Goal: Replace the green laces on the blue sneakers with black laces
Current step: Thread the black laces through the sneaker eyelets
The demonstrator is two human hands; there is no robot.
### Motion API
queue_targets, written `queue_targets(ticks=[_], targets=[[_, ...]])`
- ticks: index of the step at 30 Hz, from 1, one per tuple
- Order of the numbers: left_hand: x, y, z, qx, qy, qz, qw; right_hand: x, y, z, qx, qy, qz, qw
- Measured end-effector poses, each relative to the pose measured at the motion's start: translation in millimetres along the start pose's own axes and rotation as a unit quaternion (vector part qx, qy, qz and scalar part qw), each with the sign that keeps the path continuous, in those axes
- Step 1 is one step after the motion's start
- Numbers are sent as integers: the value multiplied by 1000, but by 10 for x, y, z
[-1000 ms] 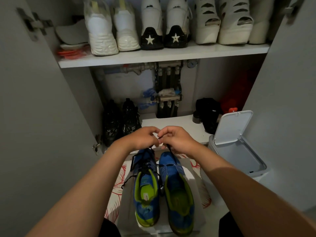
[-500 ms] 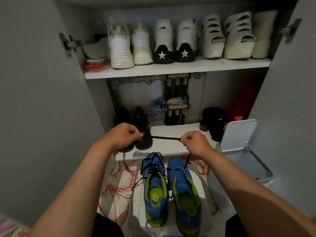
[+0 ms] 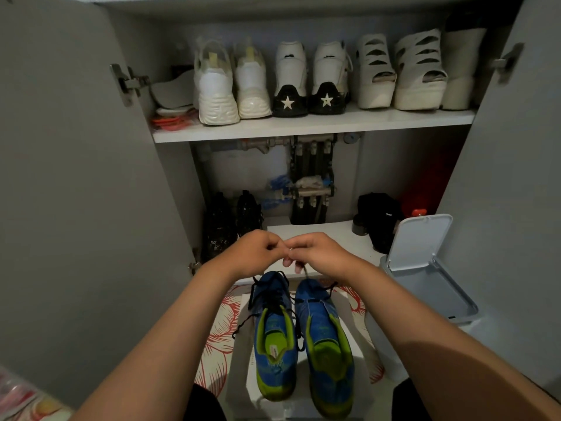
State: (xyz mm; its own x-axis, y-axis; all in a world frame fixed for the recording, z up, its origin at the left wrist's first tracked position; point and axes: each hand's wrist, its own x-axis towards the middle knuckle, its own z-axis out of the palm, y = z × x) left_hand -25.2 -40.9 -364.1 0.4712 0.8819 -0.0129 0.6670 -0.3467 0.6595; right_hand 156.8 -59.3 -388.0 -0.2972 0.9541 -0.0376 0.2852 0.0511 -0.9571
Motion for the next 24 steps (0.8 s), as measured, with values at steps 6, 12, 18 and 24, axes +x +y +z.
queue_targets(ticks=[6, 12, 18, 24], targets=[[29, -212, -83, 12, -5, -51, 999, -5, 175, -207, -107, 98, 41, 989], [40, -411, -70, 19, 19, -83, 996, -42, 405, -407, -288, 164, 105, 938], [97, -270, 175, -7, -13, -54, 998, -68, 494, -375, -412, 127, 157, 889], [200, -104, 480, 16, 7, 7, 1000, -22, 404, -159, -31, 34, 76, 996]])
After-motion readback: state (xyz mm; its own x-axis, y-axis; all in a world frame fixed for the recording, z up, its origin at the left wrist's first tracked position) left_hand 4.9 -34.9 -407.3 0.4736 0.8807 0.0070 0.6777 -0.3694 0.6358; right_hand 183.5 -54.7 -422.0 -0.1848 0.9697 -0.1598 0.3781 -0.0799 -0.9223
